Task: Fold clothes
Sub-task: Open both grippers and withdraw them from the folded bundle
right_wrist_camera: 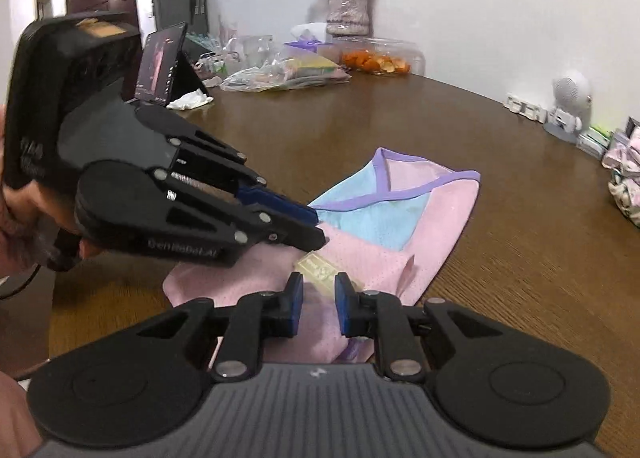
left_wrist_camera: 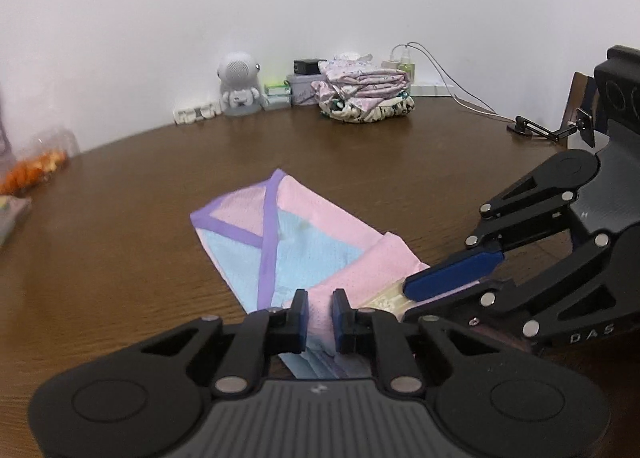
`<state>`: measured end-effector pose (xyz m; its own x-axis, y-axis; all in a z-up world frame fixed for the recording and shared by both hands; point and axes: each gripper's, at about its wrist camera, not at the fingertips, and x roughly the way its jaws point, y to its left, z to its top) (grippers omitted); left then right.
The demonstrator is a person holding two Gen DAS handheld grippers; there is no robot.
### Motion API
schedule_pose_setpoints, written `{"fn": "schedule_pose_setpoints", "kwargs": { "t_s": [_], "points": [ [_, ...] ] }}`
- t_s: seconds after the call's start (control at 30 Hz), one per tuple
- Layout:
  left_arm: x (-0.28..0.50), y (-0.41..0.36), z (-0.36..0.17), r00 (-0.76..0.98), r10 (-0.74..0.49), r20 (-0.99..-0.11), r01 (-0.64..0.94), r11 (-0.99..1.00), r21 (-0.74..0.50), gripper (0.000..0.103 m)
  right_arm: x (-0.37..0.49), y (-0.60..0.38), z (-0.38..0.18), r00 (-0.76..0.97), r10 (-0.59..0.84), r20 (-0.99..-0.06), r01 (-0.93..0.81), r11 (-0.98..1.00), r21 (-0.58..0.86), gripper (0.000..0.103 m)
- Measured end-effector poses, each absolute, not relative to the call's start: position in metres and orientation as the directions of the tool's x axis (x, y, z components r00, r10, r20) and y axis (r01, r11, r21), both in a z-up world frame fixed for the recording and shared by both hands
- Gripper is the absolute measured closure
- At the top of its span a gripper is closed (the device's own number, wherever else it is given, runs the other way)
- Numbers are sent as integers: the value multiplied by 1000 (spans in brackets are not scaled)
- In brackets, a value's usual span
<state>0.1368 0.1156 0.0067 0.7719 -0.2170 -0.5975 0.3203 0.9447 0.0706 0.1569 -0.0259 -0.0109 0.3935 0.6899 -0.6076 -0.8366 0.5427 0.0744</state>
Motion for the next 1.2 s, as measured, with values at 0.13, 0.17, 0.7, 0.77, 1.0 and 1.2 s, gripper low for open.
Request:
{"fn": "schedule_pose_setpoints", "kwargs": {
  "t_s": [0.13, 0.17, 0.7, 0.77, 1.0, 1.2],
  "points": [
    [106, 114, 31, 811, -274, -517, 351, 935, 54, 89, 142, -43, 5, 405, 719, -565, -836, 541, 88, 84],
    [99, 112, 33, 807, -284, -518, 363, 930, 55, 89, 138, -45, 6, 409, 714, -568, -838, 540, 76, 84],
    [55, 92, 24, 882, -163, -442, 268, 945, 187, 14, 112, -64, 1, 419, 721, -552, -836, 544, 75, 54],
    [40, 96, 36, 914, -131, -383, 207, 964, 165, 0, 102, -75, 10, 468, 716, -518, -822, 568, 42, 23],
    [9, 91, 32, 914, -18, -405, 19, 1000, -1, 0, 70, -100, 19, 601, 643, -474, -735, 678, -11, 0],
    [0, 89, 16, 879, -33, -476, -16, 995, -98, 0, 69, -114, -1, 609, 604, -514, -637, 759, 138, 0]
  ]
}}
